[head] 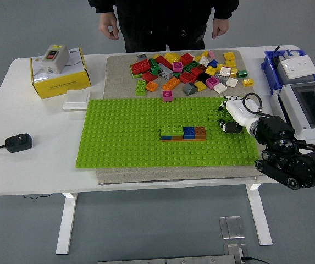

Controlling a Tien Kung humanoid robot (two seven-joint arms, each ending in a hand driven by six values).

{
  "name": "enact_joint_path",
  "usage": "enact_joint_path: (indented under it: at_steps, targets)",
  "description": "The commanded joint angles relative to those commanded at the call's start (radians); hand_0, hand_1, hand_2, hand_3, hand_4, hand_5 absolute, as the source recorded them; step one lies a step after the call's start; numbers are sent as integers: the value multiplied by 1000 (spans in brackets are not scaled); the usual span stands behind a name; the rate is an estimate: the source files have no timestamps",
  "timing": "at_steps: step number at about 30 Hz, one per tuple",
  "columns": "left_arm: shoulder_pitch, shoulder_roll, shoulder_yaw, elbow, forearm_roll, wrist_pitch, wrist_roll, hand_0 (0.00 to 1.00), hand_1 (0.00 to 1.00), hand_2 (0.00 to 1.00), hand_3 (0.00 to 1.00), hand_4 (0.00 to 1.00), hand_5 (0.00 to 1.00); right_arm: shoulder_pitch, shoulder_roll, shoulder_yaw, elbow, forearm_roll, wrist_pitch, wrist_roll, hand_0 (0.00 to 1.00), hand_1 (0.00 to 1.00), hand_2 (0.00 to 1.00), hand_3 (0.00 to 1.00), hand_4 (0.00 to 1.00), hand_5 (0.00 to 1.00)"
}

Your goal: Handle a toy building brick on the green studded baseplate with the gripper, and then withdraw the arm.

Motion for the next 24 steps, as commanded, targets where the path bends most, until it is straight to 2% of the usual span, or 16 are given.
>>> enact_joint_path:
  at_steps: [1,2,7,8,13,14,24]
  targets:
    - [0,0,-1,0,0,0,0,665,660,692,720,388,690,0,0,0,0,2,0,0,912,988,998,692,506,352]
    - [-1,0,-3,0,0,-1,0,665,659,692,721,387,693,0,-1,2,1,3,-1,1,912,988,998,648,503,351]
    - [-1,-1,-13,0,0,-2,-1,665,659,692,721,387,693,-1,-3,7,4,8,-5,3,912,988,998,648,503,351]
    - [0,-1,-15,0,0,-3,-1,665,658,691,725,387,699,-1,-3,8,4,9,-6,3,911,988,998,587,500,352]
    - [0,-1,-18,0,0,-3,-1,665,658,691,725,387,699,-2,-6,12,6,13,-8,3,911,988,998,587,500,352]
    - [1,-1,-19,0,0,-4,-1,664,658,691,728,387,703,-2,-6,13,7,14,-8,3,911,988,998,550,493,355]
    - [1,-3,-28,0,0,-4,-1,664,658,691,729,387,704,-1,-19,23,31,17,-13,1,911,988,998,545,490,354]
